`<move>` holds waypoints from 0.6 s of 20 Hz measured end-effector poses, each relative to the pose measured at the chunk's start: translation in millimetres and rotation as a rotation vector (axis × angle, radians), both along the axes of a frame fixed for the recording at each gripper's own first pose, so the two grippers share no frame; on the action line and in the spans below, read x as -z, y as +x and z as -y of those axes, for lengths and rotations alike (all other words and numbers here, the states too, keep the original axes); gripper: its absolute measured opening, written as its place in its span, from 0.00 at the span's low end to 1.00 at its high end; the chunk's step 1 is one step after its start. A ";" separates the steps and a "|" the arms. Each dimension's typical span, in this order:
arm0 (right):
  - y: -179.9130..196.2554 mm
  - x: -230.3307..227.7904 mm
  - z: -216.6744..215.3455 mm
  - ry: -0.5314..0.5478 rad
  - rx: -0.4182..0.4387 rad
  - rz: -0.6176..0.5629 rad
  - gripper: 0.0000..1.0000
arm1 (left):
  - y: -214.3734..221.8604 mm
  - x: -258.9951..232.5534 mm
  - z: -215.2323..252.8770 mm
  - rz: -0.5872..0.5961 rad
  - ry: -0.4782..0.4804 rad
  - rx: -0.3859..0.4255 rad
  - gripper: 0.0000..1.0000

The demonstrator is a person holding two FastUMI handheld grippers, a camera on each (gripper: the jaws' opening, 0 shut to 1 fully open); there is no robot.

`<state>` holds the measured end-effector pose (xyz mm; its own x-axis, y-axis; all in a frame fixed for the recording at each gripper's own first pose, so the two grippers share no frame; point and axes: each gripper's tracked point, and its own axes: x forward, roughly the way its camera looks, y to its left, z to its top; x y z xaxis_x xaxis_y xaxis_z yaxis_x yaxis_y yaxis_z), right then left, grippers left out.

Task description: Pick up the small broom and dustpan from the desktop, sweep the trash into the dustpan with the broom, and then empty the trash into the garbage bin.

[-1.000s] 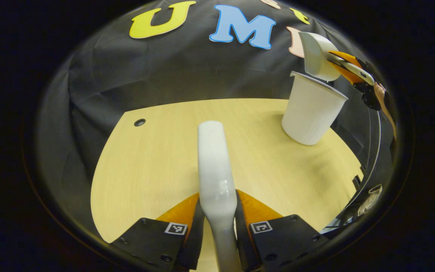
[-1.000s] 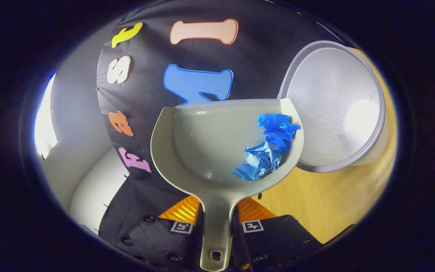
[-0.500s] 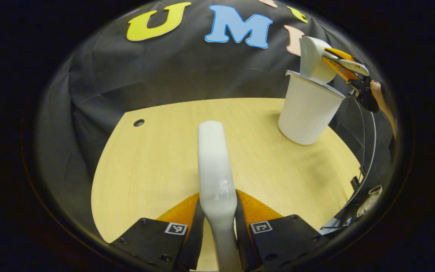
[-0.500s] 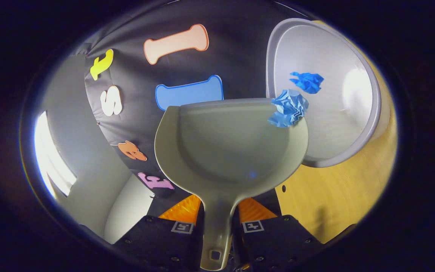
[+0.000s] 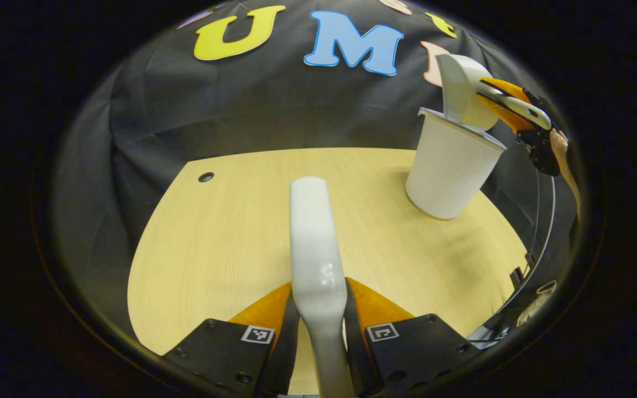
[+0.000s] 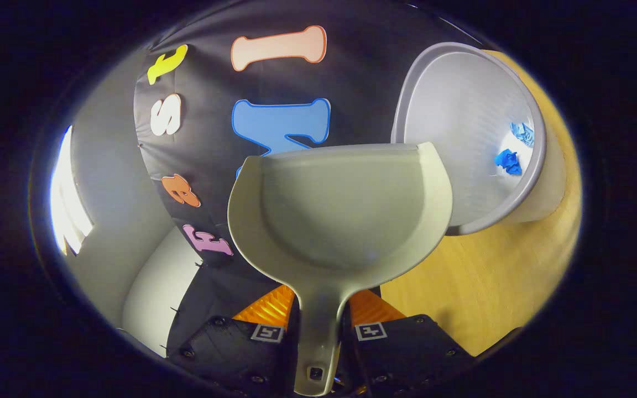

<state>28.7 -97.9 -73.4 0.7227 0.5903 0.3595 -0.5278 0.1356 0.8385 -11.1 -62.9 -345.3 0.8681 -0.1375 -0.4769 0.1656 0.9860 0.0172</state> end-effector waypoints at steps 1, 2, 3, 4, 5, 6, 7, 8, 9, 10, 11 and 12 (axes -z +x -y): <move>-3.7 3.9 -4.7 -0.038 0.022 0.008 0.33 | 1.0 2.0 -1.2 -0.002 -0.014 -0.003 0.48; -10.1 9.4 -10.8 -0.081 0.046 0.018 0.34 | 0.1 2.5 -4.7 -0.001 -0.030 -0.003 0.48; -14.3 15.2 -16.4 -0.127 0.071 0.027 0.33 | 1.5 3.6 -9.3 -0.001 -0.036 -0.004 0.48; -18.4 21.0 -23.3 -0.174 0.101 0.031 0.33 | 2.9 6.1 -14.3 -0.004 -0.034 -0.008 0.46; -12.7 23.4 -29.7 -0.226 0.129 0.031 0.32 | 4.3 7.6 -21.9 -0.005 -0.029 -0.012 0.44; -16.5 31.8 -38.2 -0.280 0.157 0.033 0.33 | 4.9 7.9 -27.1 -0.005 -0.027 -0.012 0.44; -19.5 40.4 -47.2 -0.336 0.183 0.035 0.32 | 5.0 7.9 -33.4 -0.001 -0.025 -0.007 0.46; -21.9 48.7 -56.4 -0.385 0.211 0.033 0.33 | 6.0 8.8 -38.8 -0.001 -0.019 -0.003 0.44; -23.8 56.5 -62.7 -0.430 0.237 0.031 0.32 | 6.1 8.9 -43.9 -0.001 -0.011 0.003 0.44; -37.1 71.2 -71.8 -0.473 0.260 0.027 0.33 | 6.5 9.5 -49.7 -0.001 -0.006 0.007 0.46; -39.7 79.4 -78.2 -0.516 0.286 0.022 0.33 | 6.3 11.0 -54.3 -0.006 -0.006 0.012 0.44; -42.7 90.8 -85.5 -0.562 0.307 0.011 0.33 | 4.6 12.6 -57.3 -0.011 -0.011 0.017 0.46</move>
<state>-14.0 -12.4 -164.1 0.8868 0.4578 0.0635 -0.4033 0.6994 0.5901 -6.5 -5.6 -357.8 0.8601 -0.1575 -0.4852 0.1827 0.9832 0.0047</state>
